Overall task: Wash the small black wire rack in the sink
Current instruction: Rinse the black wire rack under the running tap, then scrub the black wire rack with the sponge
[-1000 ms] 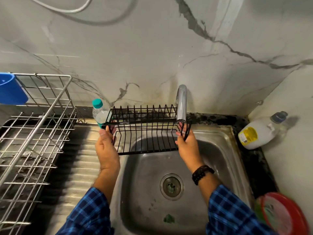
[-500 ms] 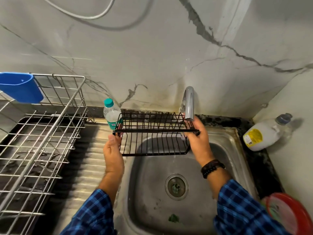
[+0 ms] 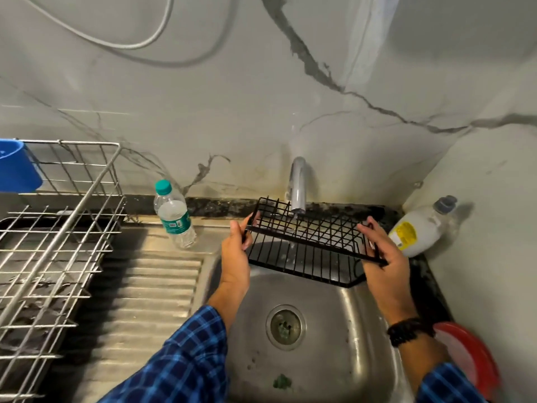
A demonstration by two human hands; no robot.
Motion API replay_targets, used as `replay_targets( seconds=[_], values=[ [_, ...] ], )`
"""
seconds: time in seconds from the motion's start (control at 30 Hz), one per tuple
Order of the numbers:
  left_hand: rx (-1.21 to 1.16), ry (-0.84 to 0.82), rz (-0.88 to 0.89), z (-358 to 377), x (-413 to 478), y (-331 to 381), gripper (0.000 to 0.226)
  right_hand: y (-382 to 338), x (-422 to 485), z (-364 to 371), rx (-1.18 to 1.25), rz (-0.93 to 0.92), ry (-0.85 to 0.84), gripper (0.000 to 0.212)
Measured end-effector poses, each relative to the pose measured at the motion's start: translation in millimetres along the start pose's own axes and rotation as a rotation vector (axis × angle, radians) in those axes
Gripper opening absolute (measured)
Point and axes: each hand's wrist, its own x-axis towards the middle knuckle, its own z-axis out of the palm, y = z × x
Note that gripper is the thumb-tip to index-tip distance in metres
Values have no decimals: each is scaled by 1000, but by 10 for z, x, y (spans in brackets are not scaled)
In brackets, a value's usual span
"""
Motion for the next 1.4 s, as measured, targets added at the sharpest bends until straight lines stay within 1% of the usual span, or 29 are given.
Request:
replay_targets(
  seconds=[0.07,0.1,0.17,0.2,0.23,0.3,0.37,0.43,0.47,0.53,0.57,0.6,0.67,0.7,0.77,0.8,0.83,0.87,0.9,0.97,1.0,1.03,1.1,1.2,1.3,1.4],
  values=[
    [19,-105,-43,138,-15,-77,74,-7,-70,-188,-4,24,55,79],
    [51,-180,-73,202,-35,-93,75,-31,-93,-270,3,31,108,72],
    [102,-316,-138,256,-89,-129,69,-52,-111,-414,17,50,204,48],
    [109,-377,-155,246,-122,-150,66,-52,-102,-485,13,70,223,40],
    [138,-439,-157,199,-159,-178,59,-34,-94,-549,8,105,218,39],
    [250,-517,-137,37,-245,-197,47,49,-79,-639,25,210,176,46],
    [405,-536,-84,-147,-366,-201,48,54,-87,-673,39,356,97,46],
    [508,-489,-84,-291,-517,-152,59,19,-114,-638,59,499,-3,41],
    [520,-454,-129,-332,-583,-131,68,-13,-127,-600,63,540,-40,38],
    [463,-358,-271,-386,-716,-92,87,-17,-177,-522,63,551,-83,34],
    [398,-304,-339,-417,-754,-86,87,-10,-202,-499,68,534,-86,33],
    [339,-256,-396,-438,-788,-64,81,15,-233,-502,42,502,-84,35],
    [240,-188,-486,-498,-828,-11,70,22,-320,-578,-149,428,-78,44],
    [198,-171,-512,-528,-835,18,67,17,-385,-643,-230,392,-33,41],
    [165,-144,-535,-578,-826,72,63,35,-539,-830,-303,322,132,25],
    [166,-132,-533,-588,-821,92,62,67,-624,-949,-380,295,210,19],
    [171,-124,-521,-597,-824,118,60,139,-696,-1058,-497,283,249,15],
    [171,-120,-509,-597,-830,147,58,232,-759,-1171,-640,287,237,13],
    [165,-119,-500,-598,-838,168,57,341,-813,-1265,-764,330,177,12],
    [146,-124,-500,-608,-850,193,56,554,-918,-1370,-943,463,-51,16],
    [141,-124,-508,-622,-861,207,58,637,-970,-1397,-985,486,-160,19],
    [142,-123,-516,-643,-875,220,61,711,-1010,-1413,-994,470,-213,23],
    [141,-125,-521,-691,-918,239,68,727,-1026,-1428,-964,462,-211,30],
    [158,-96,-518,-798,-1022,311,74,719,-937,-1439,-988,474,-185,36],
    [231,-50,-492,-955,-1138,351,74,800,-889,-1415,-1033,436,-161,32],
    [256,0,-471,-1121,-1259,356,70,887,-860,-1445,-1065,374,-261,24]
  ],
)
